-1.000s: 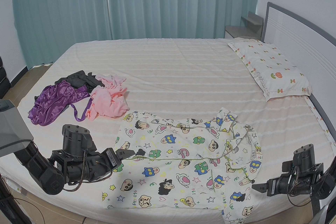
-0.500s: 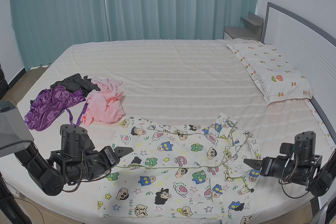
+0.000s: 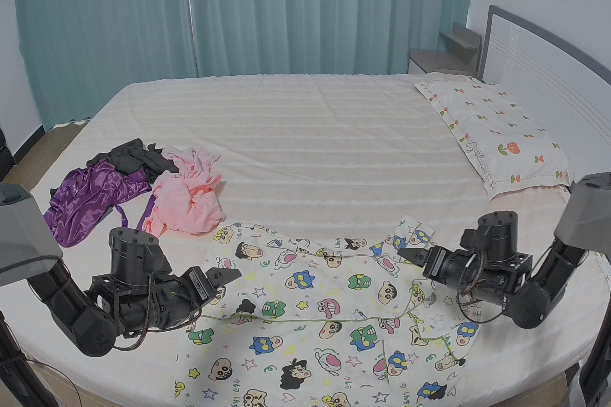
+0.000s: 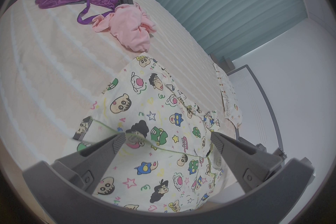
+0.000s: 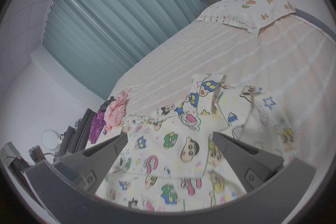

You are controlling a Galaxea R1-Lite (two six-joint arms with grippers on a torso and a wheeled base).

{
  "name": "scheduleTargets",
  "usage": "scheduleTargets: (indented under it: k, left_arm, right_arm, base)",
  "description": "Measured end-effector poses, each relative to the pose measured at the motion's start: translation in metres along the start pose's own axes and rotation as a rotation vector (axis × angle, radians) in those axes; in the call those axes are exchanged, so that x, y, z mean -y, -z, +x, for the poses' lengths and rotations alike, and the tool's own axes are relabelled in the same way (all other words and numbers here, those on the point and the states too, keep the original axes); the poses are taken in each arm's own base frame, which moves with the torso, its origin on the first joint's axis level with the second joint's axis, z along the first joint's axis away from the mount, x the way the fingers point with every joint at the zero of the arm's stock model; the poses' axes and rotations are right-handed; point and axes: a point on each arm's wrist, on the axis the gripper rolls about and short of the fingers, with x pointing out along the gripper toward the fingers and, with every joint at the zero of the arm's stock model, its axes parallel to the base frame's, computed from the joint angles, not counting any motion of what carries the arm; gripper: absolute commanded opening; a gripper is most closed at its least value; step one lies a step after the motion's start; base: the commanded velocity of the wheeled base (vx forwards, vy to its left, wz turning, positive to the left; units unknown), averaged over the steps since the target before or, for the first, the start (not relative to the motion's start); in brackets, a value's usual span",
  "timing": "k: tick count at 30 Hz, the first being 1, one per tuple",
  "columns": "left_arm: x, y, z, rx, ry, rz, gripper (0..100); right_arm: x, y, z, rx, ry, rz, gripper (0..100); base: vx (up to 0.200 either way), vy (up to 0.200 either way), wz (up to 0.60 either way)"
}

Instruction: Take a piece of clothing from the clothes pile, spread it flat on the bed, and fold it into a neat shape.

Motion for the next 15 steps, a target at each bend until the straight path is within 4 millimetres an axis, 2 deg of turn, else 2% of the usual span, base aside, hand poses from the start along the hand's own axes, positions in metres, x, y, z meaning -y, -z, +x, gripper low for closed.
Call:
scheduleTargets:
  k: [7, 15]
  left_arm:
    - [-0.001, -0.001, 0.006, 0.043, 0.001, 0.005, 100]
    - [-0.004, 0.002, 0.01, 0.036, -0.013, 0.002, 100]
  right_arm:
    - [0.02, 0.014, 0.041, -0.031, 0.071, 0.018, 100]
    - [0.031, 0.027, 0.059, -0.058, 0.112, 0.016, 100]
  base:
    - [0.0, 0.0, 0.0]
    - [0.0, 0.0, 0.0]
